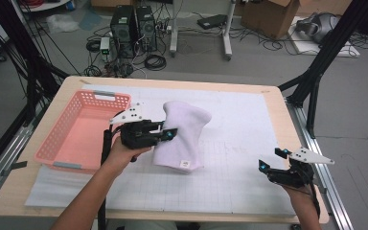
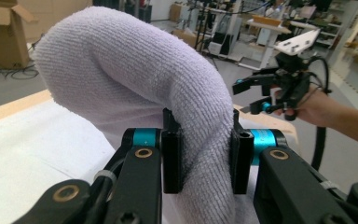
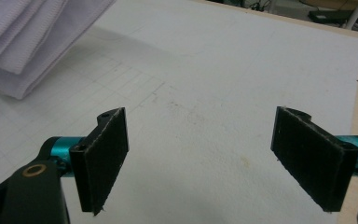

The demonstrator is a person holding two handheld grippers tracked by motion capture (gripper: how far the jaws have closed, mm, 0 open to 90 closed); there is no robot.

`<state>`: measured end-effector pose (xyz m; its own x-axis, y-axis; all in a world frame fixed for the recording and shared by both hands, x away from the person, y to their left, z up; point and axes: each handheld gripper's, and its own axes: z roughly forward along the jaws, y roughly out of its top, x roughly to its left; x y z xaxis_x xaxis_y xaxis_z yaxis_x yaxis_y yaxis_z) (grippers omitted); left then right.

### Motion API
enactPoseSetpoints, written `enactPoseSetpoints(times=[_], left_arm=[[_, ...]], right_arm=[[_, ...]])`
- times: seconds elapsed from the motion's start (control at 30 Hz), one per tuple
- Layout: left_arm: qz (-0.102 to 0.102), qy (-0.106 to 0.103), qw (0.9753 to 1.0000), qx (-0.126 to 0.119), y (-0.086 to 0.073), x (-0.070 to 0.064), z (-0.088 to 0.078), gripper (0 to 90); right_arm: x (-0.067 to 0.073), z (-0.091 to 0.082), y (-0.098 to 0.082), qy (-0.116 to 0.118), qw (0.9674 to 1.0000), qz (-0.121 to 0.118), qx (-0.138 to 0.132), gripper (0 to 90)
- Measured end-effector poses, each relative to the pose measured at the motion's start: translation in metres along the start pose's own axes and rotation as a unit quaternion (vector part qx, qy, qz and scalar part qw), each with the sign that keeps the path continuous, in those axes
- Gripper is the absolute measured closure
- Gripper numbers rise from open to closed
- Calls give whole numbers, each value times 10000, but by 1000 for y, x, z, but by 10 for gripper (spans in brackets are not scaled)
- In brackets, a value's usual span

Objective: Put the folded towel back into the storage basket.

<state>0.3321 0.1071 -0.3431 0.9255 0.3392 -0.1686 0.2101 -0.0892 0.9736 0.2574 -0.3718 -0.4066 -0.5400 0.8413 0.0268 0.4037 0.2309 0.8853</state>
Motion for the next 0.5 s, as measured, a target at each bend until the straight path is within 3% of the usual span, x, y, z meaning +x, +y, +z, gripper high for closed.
enactPoseSetpoints(times=[0.5], left_arm=[[-73, -149, 9995, -254, 9, 9, -44, 726]], right_arm=[[4, 4, 3, 18, 10000, -35, 24, 178]])
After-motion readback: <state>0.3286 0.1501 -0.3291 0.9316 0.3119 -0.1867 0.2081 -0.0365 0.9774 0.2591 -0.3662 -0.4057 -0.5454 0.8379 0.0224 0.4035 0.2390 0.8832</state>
